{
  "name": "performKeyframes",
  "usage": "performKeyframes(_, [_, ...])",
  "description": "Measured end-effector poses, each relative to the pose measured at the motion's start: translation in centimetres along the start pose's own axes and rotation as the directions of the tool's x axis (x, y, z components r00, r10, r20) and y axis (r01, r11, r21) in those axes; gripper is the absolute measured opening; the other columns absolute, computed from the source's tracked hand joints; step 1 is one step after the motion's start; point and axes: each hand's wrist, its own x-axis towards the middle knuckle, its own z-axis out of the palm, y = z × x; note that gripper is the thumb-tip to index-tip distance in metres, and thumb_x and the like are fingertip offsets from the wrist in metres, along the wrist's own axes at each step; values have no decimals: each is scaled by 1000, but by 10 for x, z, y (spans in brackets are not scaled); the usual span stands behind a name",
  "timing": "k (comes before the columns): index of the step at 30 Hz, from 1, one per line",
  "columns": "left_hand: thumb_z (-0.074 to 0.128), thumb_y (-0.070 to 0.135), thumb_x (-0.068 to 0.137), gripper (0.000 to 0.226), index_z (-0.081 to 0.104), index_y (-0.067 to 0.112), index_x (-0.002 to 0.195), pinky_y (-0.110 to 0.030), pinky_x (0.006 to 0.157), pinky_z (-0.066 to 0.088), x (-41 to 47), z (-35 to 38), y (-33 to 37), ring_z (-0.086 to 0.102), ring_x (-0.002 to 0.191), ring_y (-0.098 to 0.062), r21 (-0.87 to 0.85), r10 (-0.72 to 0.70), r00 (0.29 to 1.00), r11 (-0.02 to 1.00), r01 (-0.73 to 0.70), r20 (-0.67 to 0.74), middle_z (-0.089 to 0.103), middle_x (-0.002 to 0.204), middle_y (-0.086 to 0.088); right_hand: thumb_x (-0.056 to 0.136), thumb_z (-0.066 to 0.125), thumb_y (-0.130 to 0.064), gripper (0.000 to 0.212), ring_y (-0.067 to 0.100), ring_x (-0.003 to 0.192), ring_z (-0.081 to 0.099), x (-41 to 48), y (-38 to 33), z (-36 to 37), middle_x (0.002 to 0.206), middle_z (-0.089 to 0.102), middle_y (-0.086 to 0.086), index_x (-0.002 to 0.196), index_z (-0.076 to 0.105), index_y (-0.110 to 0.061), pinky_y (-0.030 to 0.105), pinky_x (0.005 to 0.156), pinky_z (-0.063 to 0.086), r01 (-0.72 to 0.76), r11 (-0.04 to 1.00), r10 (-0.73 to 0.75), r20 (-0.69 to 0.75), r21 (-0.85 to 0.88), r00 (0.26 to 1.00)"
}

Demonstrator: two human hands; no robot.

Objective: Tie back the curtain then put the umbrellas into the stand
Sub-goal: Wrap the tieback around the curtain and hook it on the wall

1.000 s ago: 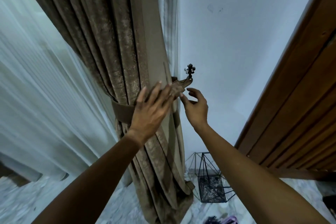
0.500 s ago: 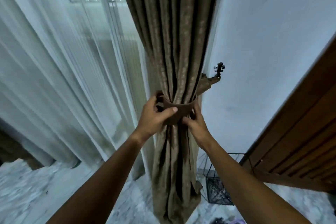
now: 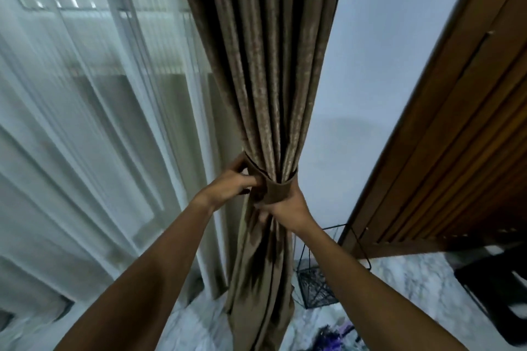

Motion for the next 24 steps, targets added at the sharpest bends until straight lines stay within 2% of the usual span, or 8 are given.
performKeyframes(4, [88,24,74,82,37,30,138,-6,88,43,-2,8,9,44,108,21,40,73,989,997,-69,-125,45,134,16,73,81,-2,72,23,123,65,6,-1,-31,132,68,5,140,56,-8,50,105,52,-33,997,39,-91,62,995])
performKeyframes(6, [91,38,66,104,24,31,145,-15,102,37,-4,16,14,43,118,11,15,88,979,996,-87,-184,41,127,32,80,74,13,69,26,127,62,8,3,-52,135,65,7,143,53,-8,39,105,53,-23,999,27,-130,33,991])
performKeyframes(9, [87,41,73,118,5,30,157,-17,108,34,-9,42,27,41,127,13,-33,135,933,988,-154,-333,39,139,31,66,89,-9,105,22,135,52,8,-6,-73,152,45,2,154,35,-25,41,109,50,-9,991,-13,-161,-134,987])
performKeyframes(11, [80,23,84,95,16,26,154,-1,90,40,-5,62,36,48,112,24,-26,206,862,969,-245,-463,46,132,27,53,100,-24,140,10,143,29,-2,-19,-78,162,16,-5,161,10,-29,34,119,32,1,973,-16,-63,-230,998])
performKeyframes(14, [81,16,83,92,21,18,153,9,73,37,0,77,50,48,111,11,13,227,760,961,-277,-609,43,128,18,48,102,-36,157,4,152,7,-16,-35,-77,165,-2,-11,160,-7,-33,28,121,20,137,969,-127,64,-206,990])
performKeyframes(16, [87,19,77,99,23,16,152,6,80,41,2,74,54,53,114,4,41,243,710,956,-289,-660,50,128,15,48,99,-47,152,9,155,8,-14,-41,-72,166,3,-10,160,-3,-35,31,123,21,185,967,-180,45,-174,983])
performKeyframes(19, [88,25,76,104,20,16,154,-16,100,44,-2,68,56,49,125,-3,57,207,734,973,-224,-647,49,136,12,58,95,-45,133,9,151,27,-1,-43,-63,163,24,-7,160,10,-34,40,124,31,164,977,-175,-75,-134,982])
performKeyframes(24, [81,26,84,62,52,12,137,-19,91,54,-15,48,33,66,116,-12,26,177,814,980,-195,-553,69,124,3,66,92,-34,114,4,138,48,5,-44,-50,151,49,-13,155,22,-40,41,115,44,146,989,-148,-54,-38,988])
